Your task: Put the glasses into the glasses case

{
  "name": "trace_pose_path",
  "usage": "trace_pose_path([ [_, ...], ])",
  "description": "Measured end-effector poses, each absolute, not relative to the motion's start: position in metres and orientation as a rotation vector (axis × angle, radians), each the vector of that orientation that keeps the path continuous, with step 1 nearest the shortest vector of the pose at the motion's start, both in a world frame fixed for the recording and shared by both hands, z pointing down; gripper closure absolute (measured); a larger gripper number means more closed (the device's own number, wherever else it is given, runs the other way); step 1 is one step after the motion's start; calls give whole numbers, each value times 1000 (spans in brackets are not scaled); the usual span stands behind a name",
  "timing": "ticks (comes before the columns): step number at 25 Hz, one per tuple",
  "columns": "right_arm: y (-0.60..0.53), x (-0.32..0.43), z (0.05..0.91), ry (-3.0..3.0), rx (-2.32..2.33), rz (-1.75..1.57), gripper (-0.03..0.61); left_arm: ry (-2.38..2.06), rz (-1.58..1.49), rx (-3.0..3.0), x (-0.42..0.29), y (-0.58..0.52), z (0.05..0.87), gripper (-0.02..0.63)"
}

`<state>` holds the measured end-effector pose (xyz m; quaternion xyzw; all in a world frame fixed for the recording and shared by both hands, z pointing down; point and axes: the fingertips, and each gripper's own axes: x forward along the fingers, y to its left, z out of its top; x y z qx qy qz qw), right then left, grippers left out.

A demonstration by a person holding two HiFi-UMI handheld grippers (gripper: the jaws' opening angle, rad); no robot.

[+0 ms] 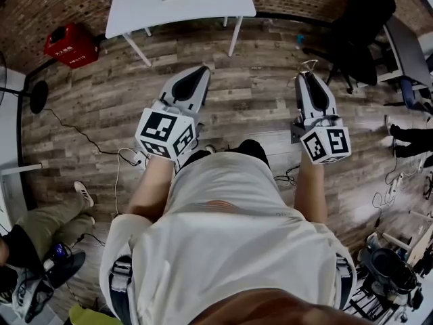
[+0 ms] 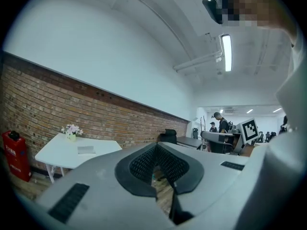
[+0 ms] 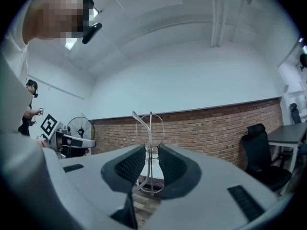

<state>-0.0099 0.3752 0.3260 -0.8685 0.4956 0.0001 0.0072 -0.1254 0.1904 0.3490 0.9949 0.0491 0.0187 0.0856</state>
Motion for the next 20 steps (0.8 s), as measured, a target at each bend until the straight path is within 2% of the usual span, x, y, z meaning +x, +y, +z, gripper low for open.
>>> trace_pose_path([
  [9,349,2,341,1616,-2709,-73,439,107,90,2913,-117,167,371,600],
  [20,266,88,337,1763,-2578,-79,439,-87,110,2939,-57,99,361,600],
])
